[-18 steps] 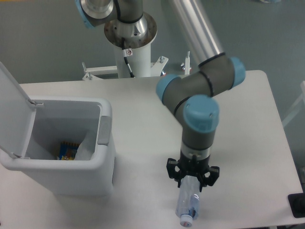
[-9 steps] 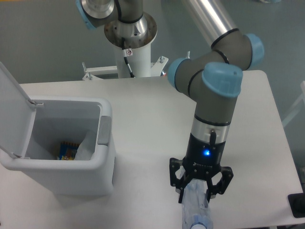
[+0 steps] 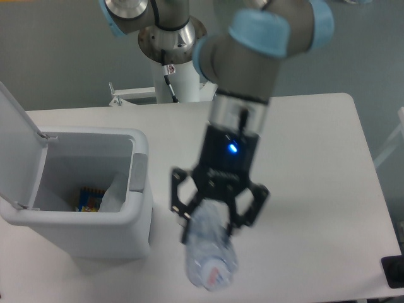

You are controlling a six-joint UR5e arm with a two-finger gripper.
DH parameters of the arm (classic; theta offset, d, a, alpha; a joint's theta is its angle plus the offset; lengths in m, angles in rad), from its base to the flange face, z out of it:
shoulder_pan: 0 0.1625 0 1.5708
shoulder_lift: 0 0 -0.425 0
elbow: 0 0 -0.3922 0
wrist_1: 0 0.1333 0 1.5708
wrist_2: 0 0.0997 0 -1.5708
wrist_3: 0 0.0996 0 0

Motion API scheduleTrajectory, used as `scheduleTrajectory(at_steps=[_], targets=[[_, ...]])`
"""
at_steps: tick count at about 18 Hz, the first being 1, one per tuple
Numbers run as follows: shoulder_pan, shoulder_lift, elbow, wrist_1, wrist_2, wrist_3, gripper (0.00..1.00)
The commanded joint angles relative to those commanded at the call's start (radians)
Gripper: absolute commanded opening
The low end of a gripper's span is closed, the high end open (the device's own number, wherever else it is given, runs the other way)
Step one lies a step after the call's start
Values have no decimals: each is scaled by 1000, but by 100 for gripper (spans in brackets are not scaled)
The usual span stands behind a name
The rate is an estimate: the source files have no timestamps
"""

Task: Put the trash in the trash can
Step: 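Carry the bottle over the trash can and lower it in, then open the gripper to drop the bottle and raise it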

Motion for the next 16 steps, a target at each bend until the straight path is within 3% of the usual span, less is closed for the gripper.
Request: scheduleTrajectory(at_steps=[4,7,16], targets=[[-29,68,-67,0,0,0,63],[-67,86,-127,0,2,5,63],[-156,69,-187,2,6,3,65]])
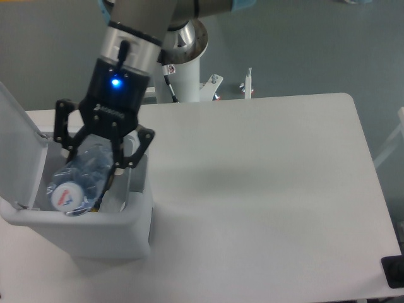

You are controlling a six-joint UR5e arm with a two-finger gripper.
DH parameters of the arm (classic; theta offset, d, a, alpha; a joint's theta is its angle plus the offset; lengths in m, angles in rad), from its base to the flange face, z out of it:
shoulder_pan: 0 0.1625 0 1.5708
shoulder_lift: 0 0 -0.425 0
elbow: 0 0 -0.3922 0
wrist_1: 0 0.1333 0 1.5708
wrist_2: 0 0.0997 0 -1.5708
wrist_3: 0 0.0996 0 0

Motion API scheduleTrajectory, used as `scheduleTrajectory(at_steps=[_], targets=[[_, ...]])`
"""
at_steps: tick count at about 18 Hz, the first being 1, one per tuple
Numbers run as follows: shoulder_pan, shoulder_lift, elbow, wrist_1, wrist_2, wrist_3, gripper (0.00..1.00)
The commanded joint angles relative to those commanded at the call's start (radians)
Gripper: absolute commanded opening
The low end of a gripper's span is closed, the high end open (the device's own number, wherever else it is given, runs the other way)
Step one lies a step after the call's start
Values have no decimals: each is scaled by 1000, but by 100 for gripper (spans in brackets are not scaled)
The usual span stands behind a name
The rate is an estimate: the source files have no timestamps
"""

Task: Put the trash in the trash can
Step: 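Open the gripper to drop the bottle and raise it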

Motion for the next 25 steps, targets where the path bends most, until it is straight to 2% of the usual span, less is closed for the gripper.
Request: scheduleTrajectory(at_steps=[4,5,7,14,19,25], targets=[[-6,0,-37,2,0,2,72],[-6,5,-45,2,0,3,77],[-6,9,-49,2,0,8,100],[18,17,-34,0,2,12,100],[150,18,17,2,0,31,100],[248,-40,115,-6,15,74,100]])
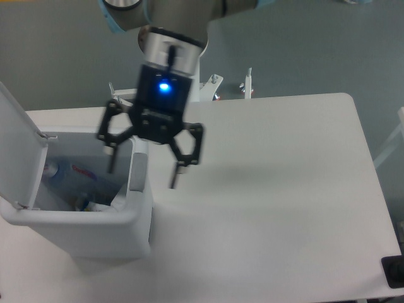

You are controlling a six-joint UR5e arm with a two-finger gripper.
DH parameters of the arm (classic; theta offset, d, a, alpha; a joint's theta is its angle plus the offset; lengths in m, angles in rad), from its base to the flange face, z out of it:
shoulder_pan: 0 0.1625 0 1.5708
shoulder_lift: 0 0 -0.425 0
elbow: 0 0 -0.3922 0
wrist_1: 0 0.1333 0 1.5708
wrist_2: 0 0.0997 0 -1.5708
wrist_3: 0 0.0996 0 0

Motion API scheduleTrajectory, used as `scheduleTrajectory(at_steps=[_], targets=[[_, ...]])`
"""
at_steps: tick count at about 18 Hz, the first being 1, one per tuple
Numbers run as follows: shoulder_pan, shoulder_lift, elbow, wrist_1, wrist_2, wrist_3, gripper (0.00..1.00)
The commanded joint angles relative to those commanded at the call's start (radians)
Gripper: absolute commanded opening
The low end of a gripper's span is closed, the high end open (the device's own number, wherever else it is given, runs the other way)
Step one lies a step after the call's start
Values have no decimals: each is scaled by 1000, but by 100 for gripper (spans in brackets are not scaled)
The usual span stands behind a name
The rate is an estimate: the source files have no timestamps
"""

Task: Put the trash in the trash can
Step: 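Open the gripper to drop the bottle and raise it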

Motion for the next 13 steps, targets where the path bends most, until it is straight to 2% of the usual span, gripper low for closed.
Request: scheduleTrajectory(at_steps=[2,5,10,13], targets=[[24,-5,11,-2,38,32,100],[55,-5,16,-11,119,226,100],[66,11,15,-109,256,376,100],[69,12,20,-140,284,426,100]])
